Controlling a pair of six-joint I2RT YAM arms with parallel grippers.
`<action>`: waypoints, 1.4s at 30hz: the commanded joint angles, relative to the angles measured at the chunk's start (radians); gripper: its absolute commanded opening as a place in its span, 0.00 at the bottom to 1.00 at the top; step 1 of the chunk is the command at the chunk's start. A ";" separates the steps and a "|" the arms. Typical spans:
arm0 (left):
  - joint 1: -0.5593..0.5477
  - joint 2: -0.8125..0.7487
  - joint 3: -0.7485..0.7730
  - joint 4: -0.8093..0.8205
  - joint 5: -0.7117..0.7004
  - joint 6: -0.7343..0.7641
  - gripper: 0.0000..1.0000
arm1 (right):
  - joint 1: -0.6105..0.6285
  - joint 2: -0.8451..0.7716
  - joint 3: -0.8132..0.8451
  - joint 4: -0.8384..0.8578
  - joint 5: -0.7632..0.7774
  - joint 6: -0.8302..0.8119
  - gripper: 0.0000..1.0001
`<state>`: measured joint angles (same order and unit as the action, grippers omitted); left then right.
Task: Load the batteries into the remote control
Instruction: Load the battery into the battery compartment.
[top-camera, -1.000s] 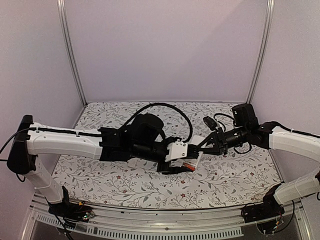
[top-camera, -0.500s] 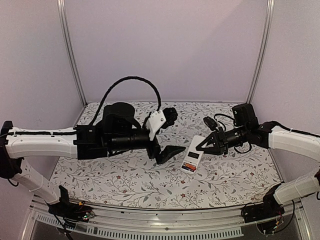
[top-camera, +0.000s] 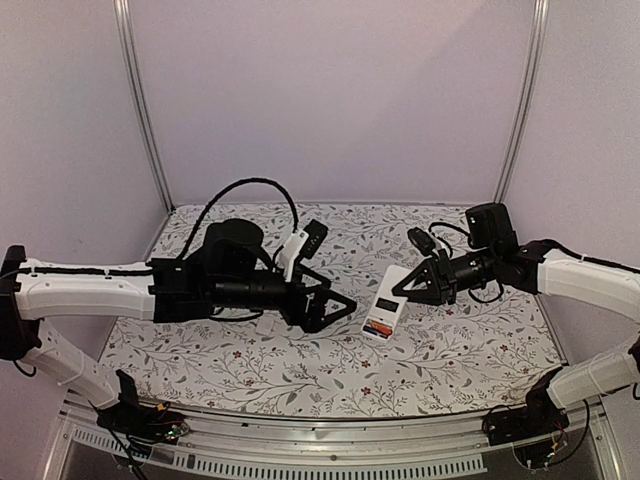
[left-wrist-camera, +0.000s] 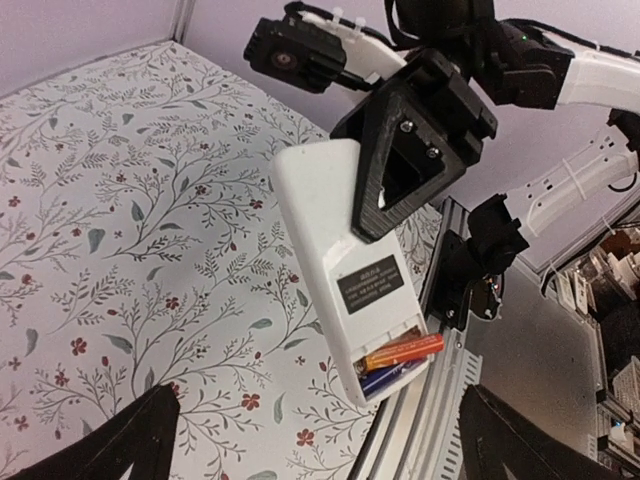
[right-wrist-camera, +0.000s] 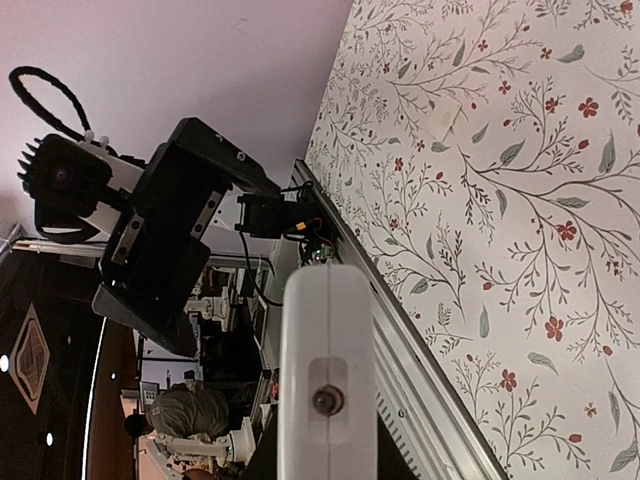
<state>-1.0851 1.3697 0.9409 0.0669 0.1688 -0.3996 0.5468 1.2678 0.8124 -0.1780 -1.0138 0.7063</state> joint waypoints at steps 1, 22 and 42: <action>-0.010 0.049 -0.009 0.057 0.074 -0.137 0.97 | -0.008 0.014 0.034 0.015 -0.032 -0.015 0.00; -0.081 0.251 0.137 0.073 0.156 -0.133 0.98 | -0.008 0.013 0.028 0.013 -0.031 -0.009 0.00; -0.099 0.302 0.203 0.001 0.152 -0.076 0.87 | -0.007 0.007 0.021 0.013 -0.029 -0.007 0.00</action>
<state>-1.1652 1.6512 1.1175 0.0898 0.3080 -0.4927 0.5468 1.2739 0.8242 -0.1753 -1.0317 0.7033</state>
